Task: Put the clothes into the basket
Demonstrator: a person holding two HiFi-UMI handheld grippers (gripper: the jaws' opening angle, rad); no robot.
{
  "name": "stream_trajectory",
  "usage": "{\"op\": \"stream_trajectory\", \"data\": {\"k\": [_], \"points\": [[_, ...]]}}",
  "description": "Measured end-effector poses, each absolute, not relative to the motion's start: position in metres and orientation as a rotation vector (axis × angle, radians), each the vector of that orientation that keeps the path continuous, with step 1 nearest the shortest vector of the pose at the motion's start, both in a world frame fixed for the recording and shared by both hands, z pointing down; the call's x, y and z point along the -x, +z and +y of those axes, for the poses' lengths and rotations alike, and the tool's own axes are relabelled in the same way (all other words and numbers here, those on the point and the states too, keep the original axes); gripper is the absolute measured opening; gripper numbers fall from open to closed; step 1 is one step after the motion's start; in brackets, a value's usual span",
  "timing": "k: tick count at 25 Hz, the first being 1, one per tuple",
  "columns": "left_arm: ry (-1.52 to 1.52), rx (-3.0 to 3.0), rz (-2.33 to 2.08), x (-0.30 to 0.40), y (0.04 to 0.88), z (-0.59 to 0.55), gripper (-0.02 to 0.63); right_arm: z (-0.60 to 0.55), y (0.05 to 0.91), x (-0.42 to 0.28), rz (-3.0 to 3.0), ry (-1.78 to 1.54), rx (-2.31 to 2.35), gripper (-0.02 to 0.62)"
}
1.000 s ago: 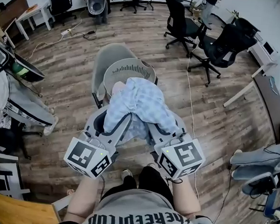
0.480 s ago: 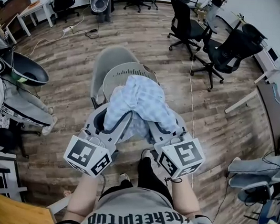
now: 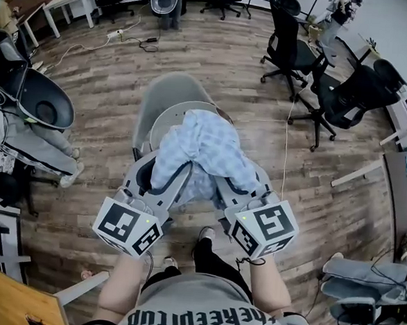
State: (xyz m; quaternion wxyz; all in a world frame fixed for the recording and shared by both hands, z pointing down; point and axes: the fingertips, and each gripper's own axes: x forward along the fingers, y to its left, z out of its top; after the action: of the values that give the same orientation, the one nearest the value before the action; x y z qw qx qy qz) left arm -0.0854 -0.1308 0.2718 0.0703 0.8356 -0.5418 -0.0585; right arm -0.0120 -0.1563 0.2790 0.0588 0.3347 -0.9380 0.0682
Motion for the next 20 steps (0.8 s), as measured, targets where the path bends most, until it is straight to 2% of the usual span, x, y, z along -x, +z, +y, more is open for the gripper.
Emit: {"op": "stream_trajectory", "data": {"k": [20], "points": [[-0.173, -2.357, -1.829, 0.066, 0.278, -0.221, 0.195, -0.258, 0.286, -0.002, -2.892, 0.216, -0.765, 0.147]]}}
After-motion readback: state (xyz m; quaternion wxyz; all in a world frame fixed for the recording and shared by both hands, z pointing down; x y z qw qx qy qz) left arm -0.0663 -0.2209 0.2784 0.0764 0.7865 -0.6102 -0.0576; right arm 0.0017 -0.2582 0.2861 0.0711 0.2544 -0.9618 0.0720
